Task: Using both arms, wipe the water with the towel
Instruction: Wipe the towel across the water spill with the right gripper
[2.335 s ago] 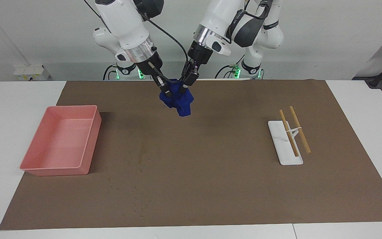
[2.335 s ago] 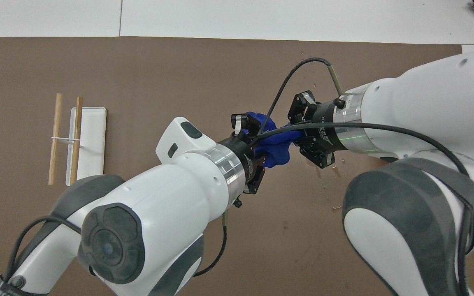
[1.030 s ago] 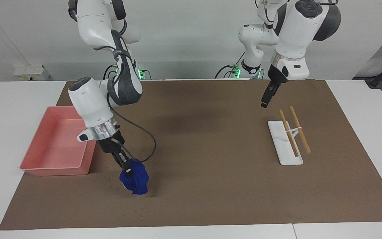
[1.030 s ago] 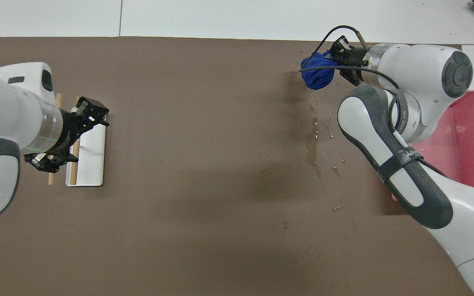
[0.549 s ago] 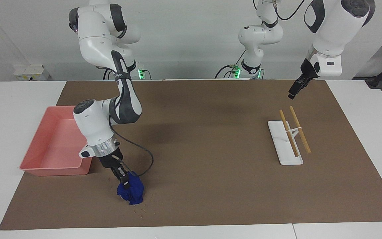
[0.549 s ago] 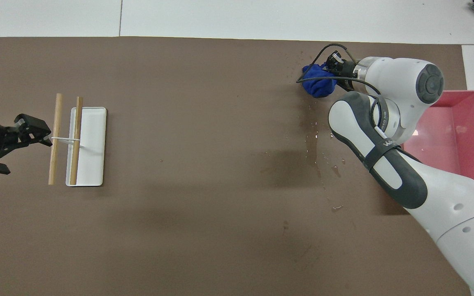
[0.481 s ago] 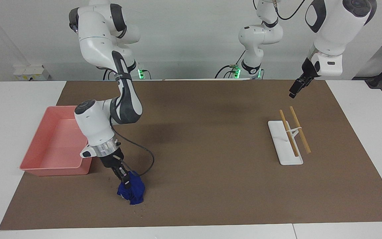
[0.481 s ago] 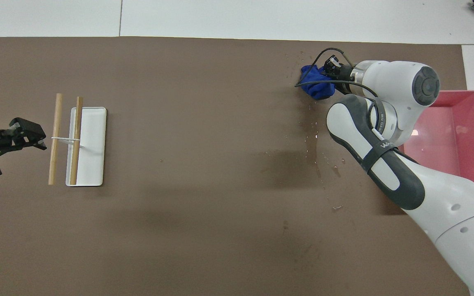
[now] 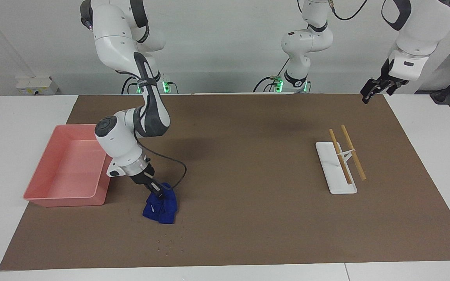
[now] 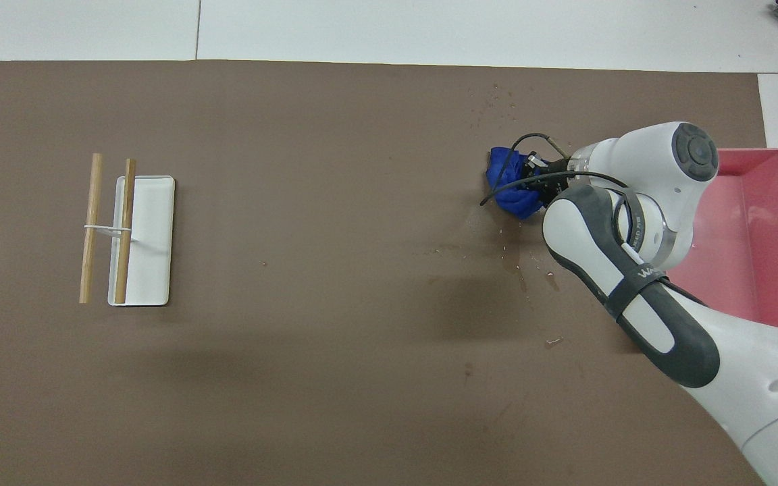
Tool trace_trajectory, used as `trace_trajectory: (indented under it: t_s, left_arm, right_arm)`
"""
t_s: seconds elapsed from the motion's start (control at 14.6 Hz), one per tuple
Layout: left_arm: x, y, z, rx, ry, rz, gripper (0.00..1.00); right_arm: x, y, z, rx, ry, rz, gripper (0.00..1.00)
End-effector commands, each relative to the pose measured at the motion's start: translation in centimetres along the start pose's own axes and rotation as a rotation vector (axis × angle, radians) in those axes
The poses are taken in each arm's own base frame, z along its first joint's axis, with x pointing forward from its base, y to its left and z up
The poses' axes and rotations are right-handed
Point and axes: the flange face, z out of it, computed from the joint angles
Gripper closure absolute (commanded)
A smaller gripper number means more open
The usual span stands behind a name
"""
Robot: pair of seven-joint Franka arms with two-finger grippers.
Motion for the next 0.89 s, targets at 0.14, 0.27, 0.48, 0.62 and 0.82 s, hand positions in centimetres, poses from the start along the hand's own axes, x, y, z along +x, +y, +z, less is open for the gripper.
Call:
trace_trajectory:
  t_s: [0.14, 0.27, 0.48, 0.62, 0.82]
  left_arm:
    - [-1.0, 0.8, 0.0, 0.021, -0.020, 0.035, 0.00]
    - [-0.5, 2.1, -0.3, 0.011, 0.016, 0.053, 0.00]
    - [0.7, 2.8, -1.1, -0.043, 0.105, 0.065, 0.00]
    - [1.9, 3.4, -0.9, -0.086, 0.122, 0.064, 0.00]
    - [3.3, 4.0, -1.5, -0.086, 0.125, 0.072, 0.00]
  right_arm:
    - [-4.6, 7.2, 0.5, -0.089, -0.096, -0.099, 1.00]
    - [-5.3, 9.7, 0.8, -0.132, -0.167, -0.137, 1.00]
    - [-5.7, 12.8, 0.4, -0.152, -0.224, -0.211, 1.00]
    - [-5.7, 13.8, 0.2, -0.166, -0.268, -0.234, 1.00]
    - [-6.4, 12.9, -1.5, -0.156, -0.251, -0.240, 1.00]
